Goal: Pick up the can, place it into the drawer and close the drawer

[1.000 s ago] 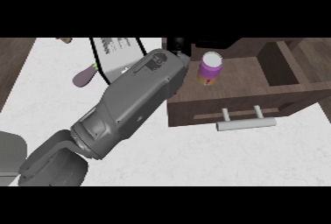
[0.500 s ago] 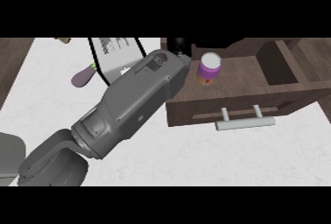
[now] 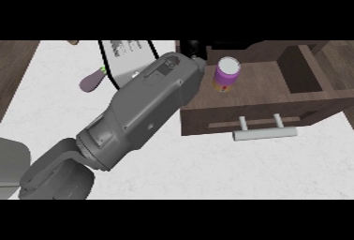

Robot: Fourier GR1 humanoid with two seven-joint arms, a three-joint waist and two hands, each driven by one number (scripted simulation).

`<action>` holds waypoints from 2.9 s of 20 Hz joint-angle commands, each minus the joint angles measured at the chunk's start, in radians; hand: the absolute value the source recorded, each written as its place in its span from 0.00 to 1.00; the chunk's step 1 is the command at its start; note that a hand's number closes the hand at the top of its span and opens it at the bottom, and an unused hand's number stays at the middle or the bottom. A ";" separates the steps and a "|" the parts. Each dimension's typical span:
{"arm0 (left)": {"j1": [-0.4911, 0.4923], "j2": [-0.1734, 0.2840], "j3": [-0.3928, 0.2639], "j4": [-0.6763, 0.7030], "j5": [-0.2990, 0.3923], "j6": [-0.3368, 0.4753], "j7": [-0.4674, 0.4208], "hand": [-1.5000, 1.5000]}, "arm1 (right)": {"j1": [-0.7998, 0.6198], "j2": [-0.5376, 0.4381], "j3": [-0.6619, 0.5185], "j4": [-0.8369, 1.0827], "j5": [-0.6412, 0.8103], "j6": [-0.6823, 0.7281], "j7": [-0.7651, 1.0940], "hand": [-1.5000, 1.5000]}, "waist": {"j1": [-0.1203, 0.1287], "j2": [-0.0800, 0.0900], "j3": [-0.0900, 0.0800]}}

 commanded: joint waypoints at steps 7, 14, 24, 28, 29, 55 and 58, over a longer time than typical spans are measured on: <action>-0.027 0.000 -0.004 -0.016 0.038 0.020 -0.050 0.00 | -0.163 -0.005 0.209 -0.030 0.458 -0.016 -0.079 0.00 | 0.048 0.001 -0.001; -0.002 0.000 -0.002 -0.037 0.033 -0.009 -0.012 0.00 | -0.276 -0.021 0.409 0.083 0.805 -0.085 -0.120 0.00 | 0.080 -0.011 -0.001; 0.035 0.056 0.001 -0.080 -0.027 0.008 0.054 0.00 | -0.459 0.004 0.639 0.477 1.182 -0.327 -0.247 0.00 | 0.105 -0.017 -0.001; 0.034 0.087 0.012 -0.108 -0.046 0.038 0.089 0.00 | -0.616 -0.020 0.654 0.645 1.264 -0.350 -0.211 0.00 | 0.104 -0.018 -0.002; 0.018 0.094 0.012 -0.116 -0.051 0.029 0.103 0.00 | -0.599 -0.026 0.687 0.674 1.302 -0.363 -0.234 0.00 | 0.101 -0.018 -0.001; 0.243 0.343 0.014 -0.506 -0.161 0.047 0.287 0.00 | -1.066 -0.031 0.546 1.768 1.585 -0.991 -0.298 0.00 | 0.142 -0.008 0.000; 0.252 0.367 0.036 -0.512 -0.168 0.043 0.291 0.00 | -1.080 -0.047 0.523 1.827 1.587 -1.074 -0.325 0.00 | 0.133 -0.005 0.000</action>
